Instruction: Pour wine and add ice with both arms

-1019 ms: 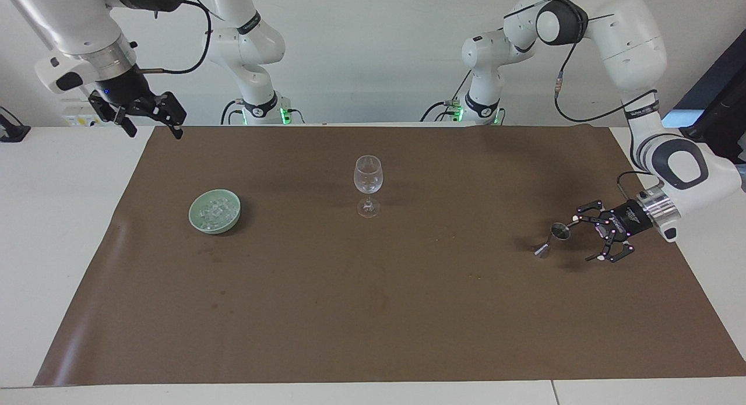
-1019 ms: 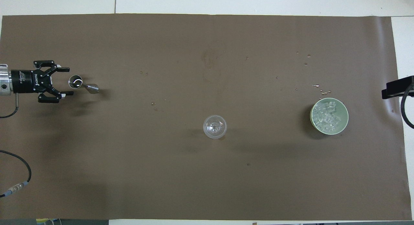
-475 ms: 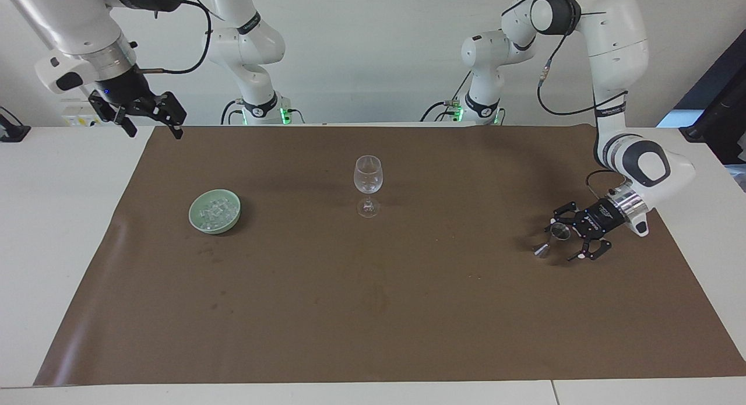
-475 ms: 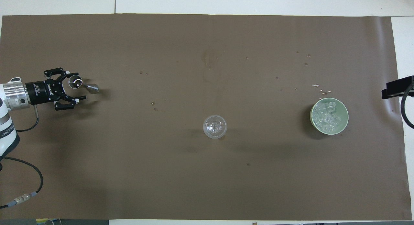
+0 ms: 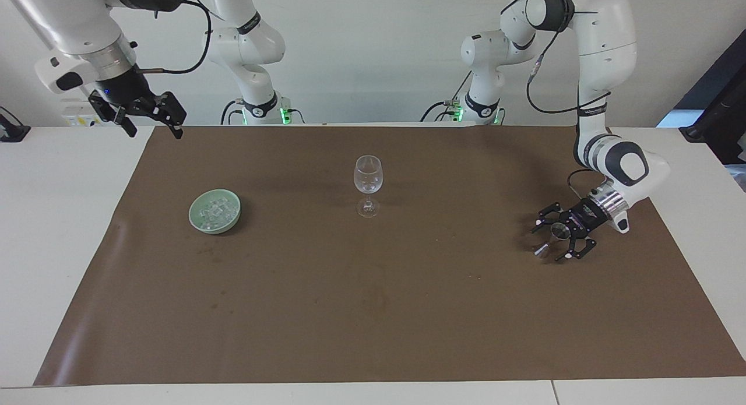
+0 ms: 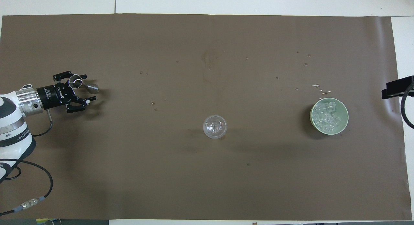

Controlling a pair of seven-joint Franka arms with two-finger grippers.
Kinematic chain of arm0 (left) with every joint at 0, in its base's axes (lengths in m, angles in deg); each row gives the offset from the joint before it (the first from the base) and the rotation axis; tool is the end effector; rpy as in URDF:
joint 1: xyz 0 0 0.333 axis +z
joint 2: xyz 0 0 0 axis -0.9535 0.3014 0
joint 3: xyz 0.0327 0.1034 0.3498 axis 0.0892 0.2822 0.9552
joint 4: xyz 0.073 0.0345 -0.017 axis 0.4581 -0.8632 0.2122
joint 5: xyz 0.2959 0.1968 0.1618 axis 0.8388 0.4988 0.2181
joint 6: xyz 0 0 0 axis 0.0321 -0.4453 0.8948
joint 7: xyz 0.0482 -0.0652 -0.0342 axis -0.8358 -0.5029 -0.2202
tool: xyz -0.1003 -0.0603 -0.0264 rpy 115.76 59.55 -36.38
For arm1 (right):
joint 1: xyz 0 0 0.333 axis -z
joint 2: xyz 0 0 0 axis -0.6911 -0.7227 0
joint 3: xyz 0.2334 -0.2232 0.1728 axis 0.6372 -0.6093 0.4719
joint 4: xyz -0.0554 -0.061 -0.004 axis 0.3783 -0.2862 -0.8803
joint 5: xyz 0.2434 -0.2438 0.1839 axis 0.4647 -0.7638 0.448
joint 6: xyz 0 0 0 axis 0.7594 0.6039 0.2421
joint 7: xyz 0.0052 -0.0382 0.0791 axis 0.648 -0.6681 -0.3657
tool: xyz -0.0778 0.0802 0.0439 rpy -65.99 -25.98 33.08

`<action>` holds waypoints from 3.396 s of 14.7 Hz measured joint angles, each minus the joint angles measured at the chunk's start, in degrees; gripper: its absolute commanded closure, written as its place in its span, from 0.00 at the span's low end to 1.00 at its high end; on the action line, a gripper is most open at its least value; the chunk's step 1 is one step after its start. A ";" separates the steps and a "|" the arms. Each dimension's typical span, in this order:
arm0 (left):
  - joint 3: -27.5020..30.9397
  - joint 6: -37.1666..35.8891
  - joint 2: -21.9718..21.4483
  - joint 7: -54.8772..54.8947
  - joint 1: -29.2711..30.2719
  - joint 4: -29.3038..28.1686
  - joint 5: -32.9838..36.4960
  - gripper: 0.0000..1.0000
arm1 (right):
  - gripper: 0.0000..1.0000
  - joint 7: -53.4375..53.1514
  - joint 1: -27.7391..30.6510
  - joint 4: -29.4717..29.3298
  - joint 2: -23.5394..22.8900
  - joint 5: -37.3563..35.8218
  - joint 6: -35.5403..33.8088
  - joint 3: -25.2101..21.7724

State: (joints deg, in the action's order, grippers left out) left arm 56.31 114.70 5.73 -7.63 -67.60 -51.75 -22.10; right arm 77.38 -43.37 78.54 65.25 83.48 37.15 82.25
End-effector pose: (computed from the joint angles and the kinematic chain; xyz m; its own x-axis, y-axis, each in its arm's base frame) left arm 0.5980 0.0863 0.2890 -0.1974 0.4860 -0.8514 0.9272 0.3746 -0.0011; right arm 0.5222 -0.0489 0.6732 0.9963 -0.0804 -0.0300 -0.0801 -0.9967 0.0098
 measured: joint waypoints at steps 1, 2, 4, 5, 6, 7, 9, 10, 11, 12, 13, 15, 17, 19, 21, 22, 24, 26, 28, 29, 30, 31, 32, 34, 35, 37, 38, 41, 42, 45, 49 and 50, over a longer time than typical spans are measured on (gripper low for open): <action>0.00 0.00 -0.17 0.02 0.00 -0.08 -0.48 0.00 | 0.00 0.00 0.00 0.00 0.00 0.00 0.00 0.00; 0.01 0.00 -0.30 0.13 0.01 -0.09 -0.72 0.00 | 0.00 0.00 0.00 0.00 0.00 0.00 0.00 0.00; 0.05 -0.01 -0.45 0.86 0.11 -0.10 -0.84 0.00 | 0.00 0.00 0.00 0.00 0.00 0.00 0.00 0.00; 0.07 -0.01 -0.49 1.60 0.14 -0.10 -0.88 0.00 | 0.00 0.00 0.00 0.00 0.00 0.00 0.00 0.00; 0.08 -0.01 -0.51 2.32 0.15 -0.10 -0.91 0.00 | 0.00 0.00 0.00 0.00 0.00 0.00 0.00 0.00; 0.09 -0.02 -0.52 2.90 0.17 -0.11 -0.97 0.00 | 0.00 0.00 0.00 0.00 0.00 0.00 0.00 0.00; 0.10 -0.03 -0.55 3.45 0.21 -0.11 -1.16 0.00 | 0.00 0.00 0.00 0.00 0.00 0.00 0.00 0.00; 0.10 -0.05 -0.57 3.56 0.22 -0.12 -1.24 0.08 | 0.00 0.00 0.00 0.00 0.00 0.00 0.00 0.00; 0.10 -0.06 -0.59 3.58 0.24 -0.13 -1.29 0.40 | 0.00 0.00 0.00 0.00 0.00 0.00 0.00 0.00; 0.10 -0.06 -0.60 3.63 0.26 -0.13 -1.31 0.89 | 0.00 0.00 0.00 0.00 0.00 0.00 0.00 0.00; 0.10 -0.11 -0.61 3.64 0.32 -0.14 -1.34 1.00 | 0.00 0.00 0.00 0.00 0.00 0.00 0.00 0.00; 0.10 -0.24 -0.62 3.67 0.50 -0.14 -1.56 1.00 | 0.00 0.00 0.00 0.00 0.00 0.00 0.00 0.00; 0.10 -0.57 -0.71 3.74 0.73 -0.15 -1.75 1.00 | 0.00 0.00 0.00 0.00 0.00 0.00 0.00 0.00; 0.12 -1.01 -0.92 3.67 0.80 -0.17 -1.89 1.00 | 0.00 0.00 0.00 0.00 0.00 0.00 0.00 0.00; 0.23 -2.71 -1.47 2.67 0.86 -0.21 -1.97 1.00 | 0.00 0.00 0.00 0.00 0.00 0.00 0.00 0.00; 0.29 -3.84 -2.00 1.92 0.88 -0.22 -2.00 1.00 | 0.00 0.00 0.00 0.00 0.00 0.00 0.00 0.00; 0.28 -5.29 -4.09 0.44 0.80 -0.26 -2.03 1.00 | 0.00 0.00 -0.03 0.00 0.00 0.00 0.00 0.06; 0.16 -6.01 -7.40 -0.48 -0.03 -1.15 -2.02 1.00 | 0.00 0.00 -0.13 0.00 0.00 0.00 0.00 0.16; 0.02 -6.14 -11.78 -1.23 -2.69 -3.61 -2.02 1.00 | 0.00 0.00 -0.13 0.00 0.00 0.00 0.00 0.21; -0.03 -6.17 -13.99 -2.00 -4.40 -4.94 -2.02 1.00 | 0.00 0.00 -0.13 0.03 0.00 0.01 0.00 0.21; -0.05 -6.18 -16.04 -3.14 -6.38 -6.03 -2.01 1.00 | 0.00 0.00 -0.18 0.19 0.01 0.08 0.00 0.25; -0.06 -6.14 -17.98 -4.66 -8.71 -6.91 -1.75 1.00 | 0.00 0.00 -0.39 0.58 0.04 0.54 0.10 0.36; -0.11 -6.09 -19.55 -6.09 -11.08 -7.47 -0.83 1.00 | 0.00 0.00 -0.83 1.43 0.18 1.55 1.17 0.42; -0.21 -5.45 -21.94 -9.07 -16.03 -7.93 2.21 1.00 | 0.00 0.12 -1.45 6.23 1.27 3.87 7.32 0.58; -0.28 -4.56 -22.86 -10.68 -18.36 -8.00 3.39 1.00 | 0.00 0.51 -1.60 9.77 1.99 4.35 11.08 0.60; -0.42 -2.08 -24.31 -14.75 -22.99 -8.00 6.78 1.00 | 0.00 2.85 -1.57 17.30 3.11 4.53 18.79 0.59; -0.45 -1.11 -24.91 -16.98 -25.38 -7.96 9.06 1.00 | 0.00 4.51 -1.45 20.56 3.26 4.53 21.85 0.54; -0.62 0.82 -26.09 -23.44 -31.94 -7.06 15.54 1.00 | 0.00 8.08 -0.66 28.62 2.47 4.55 29.56 0.28; -0.68 1.21 -26.20 -26.18 -33.67 -6.33 18.52 1.00 | 0.00 8.49 -0.12 31.12 1.99 4.55 32.50 0.25; -1.45 1.66 -26.21 -33.42 -37.05 -3.59 25.83 1.00 | 0.00 9.90 0.51 36.38 0.12 4.55 39.89 0.15; -4.26 1.88 -25.66 -42.86 -38.98 -0.41 36.47 1.00 | 0.04 10.33 0.51 37.43 -2.10 4.55 41.98 0.24; -5.23 1.91 -25.36 -45.20 -39.24 0.19 39.44 1.00 | 0.09 10.33 0.51 37.56 -2.65 4.55 42.66 0.23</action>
State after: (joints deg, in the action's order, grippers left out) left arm 51.08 116.61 -19.63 -52.83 -106.84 -51.56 17.34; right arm 87.71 -42.85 116.10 62.60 88.03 79.81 82.48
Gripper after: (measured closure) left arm 0.784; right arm 0.018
